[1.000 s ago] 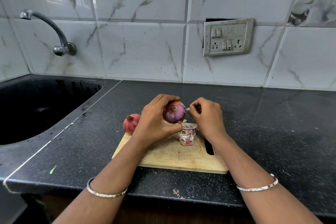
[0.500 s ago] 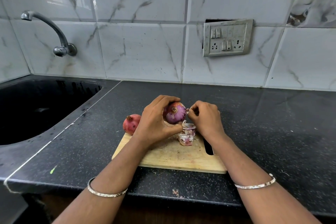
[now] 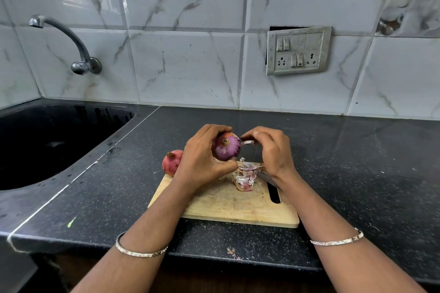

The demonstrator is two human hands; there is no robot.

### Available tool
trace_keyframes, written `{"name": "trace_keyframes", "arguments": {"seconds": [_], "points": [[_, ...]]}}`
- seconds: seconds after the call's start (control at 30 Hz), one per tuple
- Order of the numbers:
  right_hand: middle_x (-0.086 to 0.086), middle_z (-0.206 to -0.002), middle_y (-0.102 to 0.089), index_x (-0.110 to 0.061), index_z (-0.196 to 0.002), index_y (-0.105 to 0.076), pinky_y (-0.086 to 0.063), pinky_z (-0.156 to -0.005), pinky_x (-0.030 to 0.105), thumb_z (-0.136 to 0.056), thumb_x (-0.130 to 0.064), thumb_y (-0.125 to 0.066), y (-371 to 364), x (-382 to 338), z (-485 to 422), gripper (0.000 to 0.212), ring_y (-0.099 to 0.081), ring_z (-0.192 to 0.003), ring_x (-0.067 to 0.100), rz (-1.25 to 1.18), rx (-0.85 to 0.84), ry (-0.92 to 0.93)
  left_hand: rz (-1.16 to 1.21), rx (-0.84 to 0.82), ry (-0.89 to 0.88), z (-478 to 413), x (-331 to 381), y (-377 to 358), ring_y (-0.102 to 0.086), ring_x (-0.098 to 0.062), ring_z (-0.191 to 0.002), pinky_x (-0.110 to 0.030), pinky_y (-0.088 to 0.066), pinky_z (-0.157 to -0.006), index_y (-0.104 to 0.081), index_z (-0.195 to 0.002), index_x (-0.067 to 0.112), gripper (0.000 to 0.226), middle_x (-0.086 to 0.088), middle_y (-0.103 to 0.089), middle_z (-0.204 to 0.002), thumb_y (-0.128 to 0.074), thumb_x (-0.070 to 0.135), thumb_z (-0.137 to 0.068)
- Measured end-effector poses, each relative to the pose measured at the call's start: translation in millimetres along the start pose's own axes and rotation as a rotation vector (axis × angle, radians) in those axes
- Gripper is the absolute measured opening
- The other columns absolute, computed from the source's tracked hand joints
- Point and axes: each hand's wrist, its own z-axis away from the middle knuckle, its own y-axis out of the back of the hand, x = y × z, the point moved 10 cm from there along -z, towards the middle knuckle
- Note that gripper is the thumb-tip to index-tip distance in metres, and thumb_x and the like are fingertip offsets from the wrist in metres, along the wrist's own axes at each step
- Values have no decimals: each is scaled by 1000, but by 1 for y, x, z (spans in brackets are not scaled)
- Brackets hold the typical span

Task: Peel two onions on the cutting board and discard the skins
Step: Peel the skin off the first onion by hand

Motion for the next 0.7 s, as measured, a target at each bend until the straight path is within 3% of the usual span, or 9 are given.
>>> {"name": "trace_keyframes", "arguments": {"seconds": [0.13,0.27,0.37,0.43,0.53,0.6,0.7], "points": [[0,-85,-77,-11,-88,-79,-51,-76,20,-95,-36,-45,10,4,1,43,-72,-85,14,-97,72,-53,1,3,0,0,-1,1,-58,1,-102,-5,-41,-92,-66,-121,16,62,10,-64,-115,-70,43,-65],[-10,-92,-77,-22,-95,-80,-54,-88,32,-86,-25,-62,-10,4,2,20,-70,-97,9,43,-119,-47,4,23,-7,-1,-1,1,-60,-1,-101,-10,-44,-92,-67,-120,16,60,8,-65,-114,-73,39,-65],[-16,-85,-75,-21,-96,-81,-53,-75,21,-90,-10,-69,-14,2,3,17,-67,-87,-4,173,-134,9,6,37,-8,-1,-2,2,-62,-3,-102,-11,-44,-92,-67,-120,15,59,8,-65,-114,-76,34,-65],[-19,-81,-72,-19,-98,-81,-47,-66,12,-91,-10,-72,-15,-3,4,15,-64,-80,-10,235,-124,65,6,42,-11,-1,-3,2,-62,-3,-101,-12,-45,-91,-67,-120,15,59,8,-65,-114,-76,34,-65],[-13,-79,-71,-18,-98,-82,-39,-66,6,-89,-14,-76,-16,-8,3,12,-59,-78,-12,332,-114,128,12,52,-12,-1,-3,3,-62,-3,-101,-15,-48,-90,-66,-120,16,59,9,-65,-114,-74,37,-65],[-12,-82,-72,-20,-98,-81,-40,-70,12,-90,-16,-76,-14,-7,2,11,-58,-79,-1,385,-92,134,15,52,-18,-2,-3,3,-62,-2,-102,-16,-50,-89,-66,-120,17,59,9,-65,-114,-75,37,-65],[-10,-89,-70,-20,-98,-76,-48,-82,40,-93,-14,-69,-18,-2,4,11,-55,-92,18,471,-100,111,22,46,-24,-1,-1,2,-60,1,-104,-17,-52,-86,-66,-121,17,59,10,-64,-115,-78,34,-66]]}}
